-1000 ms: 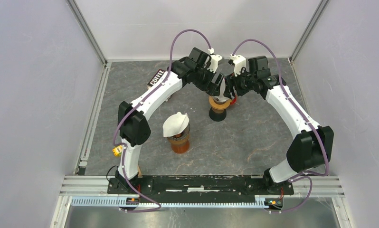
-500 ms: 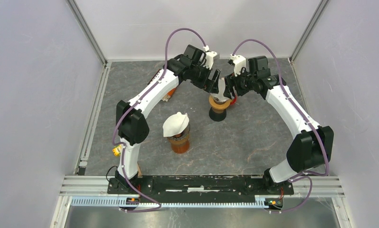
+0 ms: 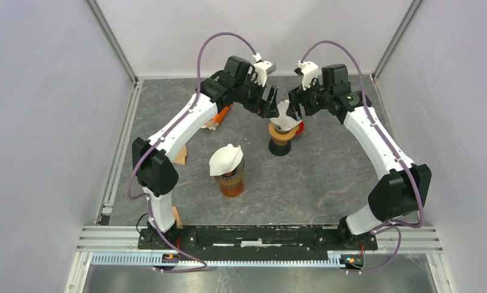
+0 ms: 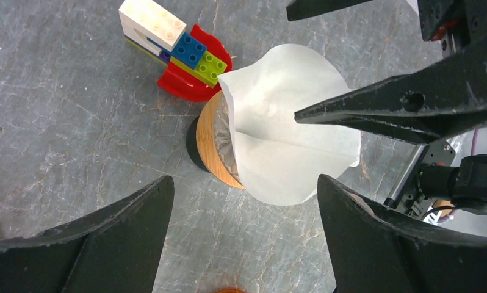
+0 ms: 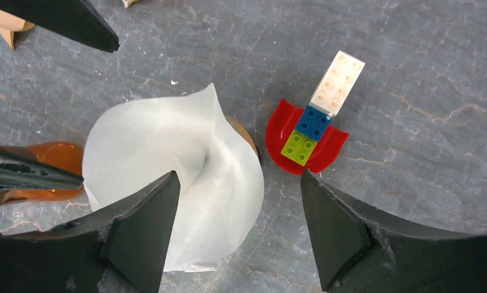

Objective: Place the coffee filter in the dripper
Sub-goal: Place the coffee filter in the coffee dripper, then reset both arms

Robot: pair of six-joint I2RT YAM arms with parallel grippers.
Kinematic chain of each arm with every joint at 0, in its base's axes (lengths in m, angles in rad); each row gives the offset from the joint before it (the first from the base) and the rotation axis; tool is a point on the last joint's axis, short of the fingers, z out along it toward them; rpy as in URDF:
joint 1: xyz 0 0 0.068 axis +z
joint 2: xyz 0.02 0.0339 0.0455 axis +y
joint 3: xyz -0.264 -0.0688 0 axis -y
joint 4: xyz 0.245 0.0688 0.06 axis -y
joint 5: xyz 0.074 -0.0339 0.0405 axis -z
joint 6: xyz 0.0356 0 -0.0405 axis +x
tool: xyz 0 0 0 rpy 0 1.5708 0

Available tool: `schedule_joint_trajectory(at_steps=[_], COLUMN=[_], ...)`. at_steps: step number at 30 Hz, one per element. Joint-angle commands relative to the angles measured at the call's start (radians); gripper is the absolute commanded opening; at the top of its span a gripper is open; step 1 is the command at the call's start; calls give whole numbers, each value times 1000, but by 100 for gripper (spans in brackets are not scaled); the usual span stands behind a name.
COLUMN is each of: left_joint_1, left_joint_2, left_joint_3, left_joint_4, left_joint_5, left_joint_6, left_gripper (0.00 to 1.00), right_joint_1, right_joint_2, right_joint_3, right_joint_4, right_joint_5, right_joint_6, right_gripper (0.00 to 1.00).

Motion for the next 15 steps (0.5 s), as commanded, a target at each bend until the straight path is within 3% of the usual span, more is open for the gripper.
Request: schedule_joint_trajectory(at_steps=[1,9,15], left_joint_1=[19,135,195], left_joint_2=[-80,-269,-492], left_joint_3=[-23,-198,-435], left_joint_4=[78,198,321], left_joint_5=[27,-13,-208], left_joint_6=[-36,-53,76], left_gripper=[93,95,100], right_joint_1=[-5,-6,-6], right_joint_2=[-24,-143,-275], right_joint_3=[82,70,-35], right_joint_4=[8,65,216], right_joint_5=[3,102,205], right_joint_6=[2,-43,-72], right_gripper=[80,84,94])
